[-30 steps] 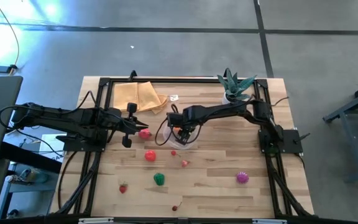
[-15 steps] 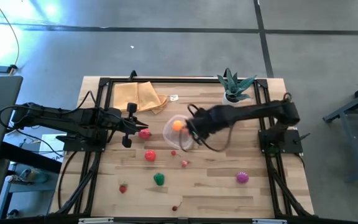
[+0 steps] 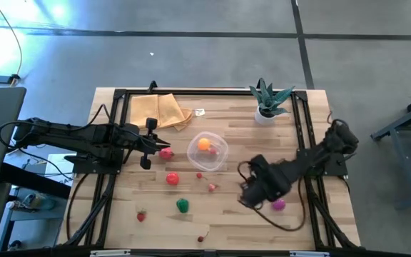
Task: Pick and placing Produce into tupperware
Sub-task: Put the onion into the transparent bin
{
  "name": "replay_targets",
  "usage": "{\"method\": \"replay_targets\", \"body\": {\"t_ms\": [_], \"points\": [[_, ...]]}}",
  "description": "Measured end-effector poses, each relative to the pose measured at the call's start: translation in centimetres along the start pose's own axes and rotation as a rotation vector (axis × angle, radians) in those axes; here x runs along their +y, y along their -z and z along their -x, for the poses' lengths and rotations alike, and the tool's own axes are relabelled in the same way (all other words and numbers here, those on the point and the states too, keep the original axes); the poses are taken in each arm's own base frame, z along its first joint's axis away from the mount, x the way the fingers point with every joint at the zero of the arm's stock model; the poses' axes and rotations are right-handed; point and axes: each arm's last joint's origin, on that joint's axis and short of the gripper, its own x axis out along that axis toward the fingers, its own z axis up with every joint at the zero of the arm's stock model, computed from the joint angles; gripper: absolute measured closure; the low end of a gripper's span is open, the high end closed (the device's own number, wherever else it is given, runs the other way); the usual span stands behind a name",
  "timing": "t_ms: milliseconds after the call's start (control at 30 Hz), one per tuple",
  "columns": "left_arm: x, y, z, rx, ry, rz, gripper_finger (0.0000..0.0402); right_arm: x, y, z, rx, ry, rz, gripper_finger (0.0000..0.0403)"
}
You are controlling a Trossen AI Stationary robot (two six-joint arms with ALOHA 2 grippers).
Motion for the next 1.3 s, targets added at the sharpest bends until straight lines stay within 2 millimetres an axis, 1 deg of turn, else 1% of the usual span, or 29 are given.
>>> {"method": "replay_targets", "body": {"t_ms": [100, 167, 233, 333, 467, 667, 733, 900, 1000, 1167, 1300], "points": [[0.0, 0.0, 0.0, 0.000, 0.000, 0.000, 0.0383, -1.1, 2.0, -1.4, 0.034, 0.049, -0.101, 0.0194], [0.0, 0.0, 0.0, 0.000, 0.000, 0.000, 0.0383, -1.6, 3.3, -2.1, 0.056, 0.019, -0.151, 0.0194], [0.0, 0.0, 0.0, 0.000, 0.000, 0.000, 0.0383, -2.0, 4.3, -2.3, 0.071, -0.043, -0.185, 0.0194], [0.0, 0.0, 0.0, 0.001, 0.000, 0.000, 0.0383, -2.8, 5.9, -2.7, 0.114, -0.087, -0.247, 0.0194], [0.0, 0.0, 0.0, 0.000, 0.000, 0.000, 0.0383, -4.1, 8.3, -3.0, 0.158, -0.107, -0.309, 0.0194], [0.0, 0.0, 0.0, 0.000, 0.000, 0.000, 0.0383, -5.6, 11.6, -3.6, 0.153, -0.120, -0.386, 0.0194], [0.0, 0.0, 0.0, 0.000, 0.000, 0.000, 0.0383, -5.9, 12.1, -3.8, 0.132, -0.122, -0.380, 0.0194], [0.0, 0.0, 0.0, 0.001, 0.000, 0.000, 0.0383, -6.3, 12.5, -4.3, 0.112, -0.121, -0.363, 0.0194], [0.0, 0.0, 0.0, 0.000, 0.000, 0.000, 0.0383, -6.4, 12.8, -5.1, 0.137, -0.104, -0.362, 0.0194], [0.0, 0.0, 0.0, 0.000, 0.000, 0.000, 0.0383, -6.3, 13.2, -6.9, 0.149, -0.133, -0.313, 0.0193], [0.0, 0.0, 0.0, 0.000, 0.000, 0.000, 0.0383, -6.2, 13.4, -7.9, 0.153, -0.160, -0.272, 0.0178]]}}
